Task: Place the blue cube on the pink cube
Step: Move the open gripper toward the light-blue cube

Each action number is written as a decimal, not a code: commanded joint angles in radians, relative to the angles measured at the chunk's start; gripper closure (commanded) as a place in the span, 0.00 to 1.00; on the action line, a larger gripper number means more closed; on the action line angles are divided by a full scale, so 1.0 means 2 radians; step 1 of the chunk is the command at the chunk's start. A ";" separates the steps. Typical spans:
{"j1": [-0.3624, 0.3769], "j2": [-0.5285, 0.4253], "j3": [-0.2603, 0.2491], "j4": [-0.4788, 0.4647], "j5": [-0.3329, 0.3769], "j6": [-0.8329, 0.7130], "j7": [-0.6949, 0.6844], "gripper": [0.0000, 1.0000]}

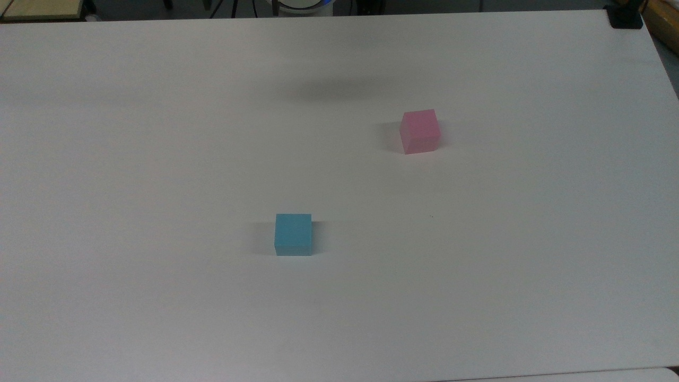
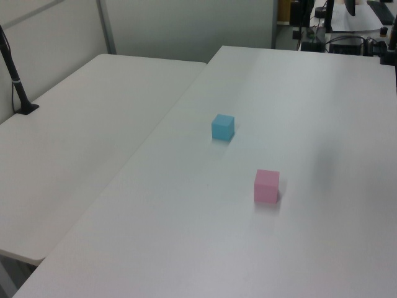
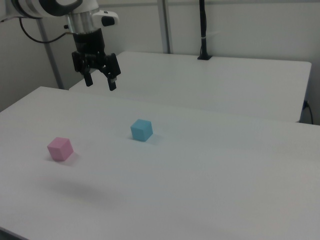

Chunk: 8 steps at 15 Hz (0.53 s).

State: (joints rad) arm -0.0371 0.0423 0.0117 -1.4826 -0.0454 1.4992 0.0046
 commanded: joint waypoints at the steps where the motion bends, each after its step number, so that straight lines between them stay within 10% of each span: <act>1: 0.004 -0.003 -0.003 0.000 0.008 -0.012 -0.004 0.00; 8: 0.014 0.011 -0.002 -0.003 0.008 -0.001 -0.004 0.00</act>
State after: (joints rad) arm -0.0333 0.0468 0.0124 -1.4866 -0.0453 1.4991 0.0036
